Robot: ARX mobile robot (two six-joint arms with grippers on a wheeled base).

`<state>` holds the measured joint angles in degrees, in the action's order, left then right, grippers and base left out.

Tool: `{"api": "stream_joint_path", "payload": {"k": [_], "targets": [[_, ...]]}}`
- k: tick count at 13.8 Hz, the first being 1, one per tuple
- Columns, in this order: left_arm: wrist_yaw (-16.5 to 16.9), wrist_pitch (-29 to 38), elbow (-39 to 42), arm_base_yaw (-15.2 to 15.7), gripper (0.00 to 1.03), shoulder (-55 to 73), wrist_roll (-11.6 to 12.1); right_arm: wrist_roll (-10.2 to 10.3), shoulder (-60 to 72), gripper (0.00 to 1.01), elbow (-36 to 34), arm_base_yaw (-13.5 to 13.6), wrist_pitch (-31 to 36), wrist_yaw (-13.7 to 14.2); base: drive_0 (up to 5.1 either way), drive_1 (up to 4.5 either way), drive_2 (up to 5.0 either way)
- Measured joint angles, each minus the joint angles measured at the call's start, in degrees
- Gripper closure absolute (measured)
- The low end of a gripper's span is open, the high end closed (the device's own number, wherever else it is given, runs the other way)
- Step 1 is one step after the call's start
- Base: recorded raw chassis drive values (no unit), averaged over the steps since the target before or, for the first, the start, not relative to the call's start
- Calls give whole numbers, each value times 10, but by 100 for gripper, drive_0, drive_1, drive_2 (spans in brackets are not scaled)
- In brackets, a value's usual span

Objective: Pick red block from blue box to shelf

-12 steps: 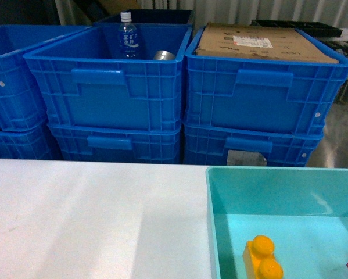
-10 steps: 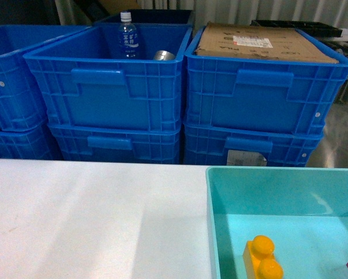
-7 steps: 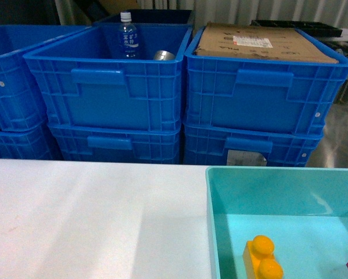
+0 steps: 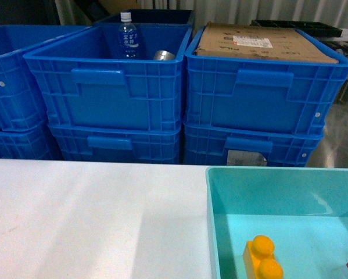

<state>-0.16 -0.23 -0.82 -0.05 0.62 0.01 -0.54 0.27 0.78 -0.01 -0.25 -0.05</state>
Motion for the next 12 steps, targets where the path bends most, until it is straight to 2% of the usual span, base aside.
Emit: {"api": "stream_joint_path", "payload": {"k": [12], "targets": [[0,0,0,0,5,0,0,0,0,3,0,0,0,0,0,0,0]]}}
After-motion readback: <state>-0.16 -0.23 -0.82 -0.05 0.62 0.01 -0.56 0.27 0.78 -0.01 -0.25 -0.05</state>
